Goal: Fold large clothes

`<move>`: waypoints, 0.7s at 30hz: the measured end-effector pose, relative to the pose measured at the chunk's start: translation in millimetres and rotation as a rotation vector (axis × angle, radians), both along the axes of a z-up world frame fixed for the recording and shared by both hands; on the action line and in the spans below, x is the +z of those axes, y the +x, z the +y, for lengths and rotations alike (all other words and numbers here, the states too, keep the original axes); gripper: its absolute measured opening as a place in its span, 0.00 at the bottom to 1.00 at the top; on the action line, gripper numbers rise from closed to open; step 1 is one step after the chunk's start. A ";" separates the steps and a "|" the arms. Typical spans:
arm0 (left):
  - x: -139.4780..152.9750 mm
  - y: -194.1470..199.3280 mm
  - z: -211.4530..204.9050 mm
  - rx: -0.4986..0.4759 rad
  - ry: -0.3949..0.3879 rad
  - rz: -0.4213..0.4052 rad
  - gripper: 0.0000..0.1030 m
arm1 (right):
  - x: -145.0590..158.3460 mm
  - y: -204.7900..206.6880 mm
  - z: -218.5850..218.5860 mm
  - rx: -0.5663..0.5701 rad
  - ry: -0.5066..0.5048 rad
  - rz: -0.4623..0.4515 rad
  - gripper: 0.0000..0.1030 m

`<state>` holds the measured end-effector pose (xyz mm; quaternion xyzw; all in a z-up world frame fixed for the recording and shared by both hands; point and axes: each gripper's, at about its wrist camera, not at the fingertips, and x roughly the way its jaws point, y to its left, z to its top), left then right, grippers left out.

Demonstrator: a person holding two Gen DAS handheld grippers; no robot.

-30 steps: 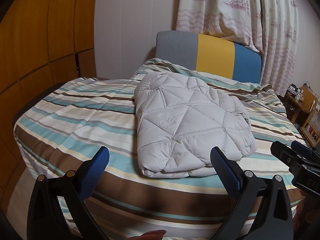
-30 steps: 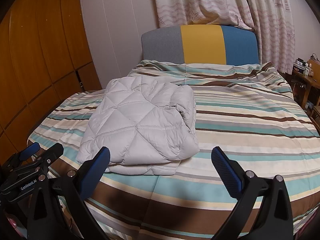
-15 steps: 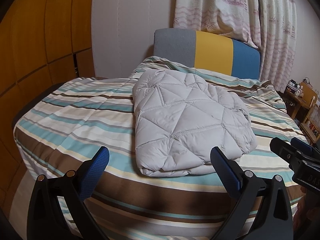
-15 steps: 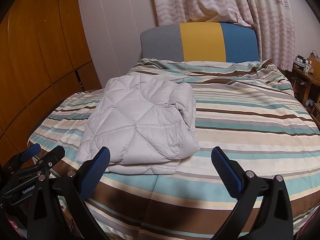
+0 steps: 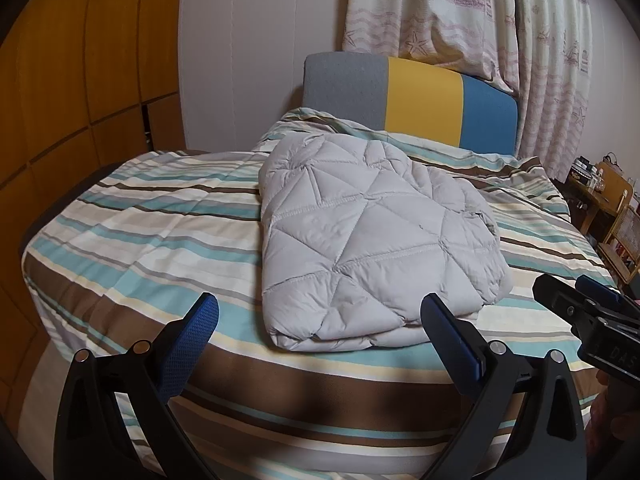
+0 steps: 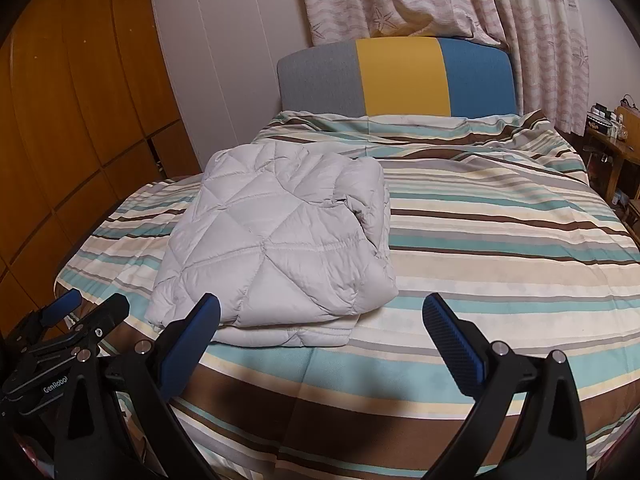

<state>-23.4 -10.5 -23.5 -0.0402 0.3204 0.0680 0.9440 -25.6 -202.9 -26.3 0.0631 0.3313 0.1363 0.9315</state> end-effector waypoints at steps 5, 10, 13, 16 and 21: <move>-4.4 6.3 0.2 -0.011 -0.002 0.018 0.97 | -4.7 4.7 0.1 -0.003 0.001 0.016 0.98; -8.4 11.8 -0.5 -0.014 0.003 0.034 0.97 | -7.9 9.4 0.3 -0.005 0.003 0.031 0.98; -10.3 15.1 -0.5 -0.018 0.005 0.042 0.97 | -9.4 12.7 1.2 -0.007 0.004 0.035 0.98; -11.5 18.5 -0.7 -0.028 0.005 0.050 0.97 | -11.0 16.5 1.5 -0.012 0.004 0.041 0.98; -13.3 27.3 3.1 -0.018 0.002 0.070 0.97 | -14.7 25.5 -1.9 -0.024 0.013 0.064 0.98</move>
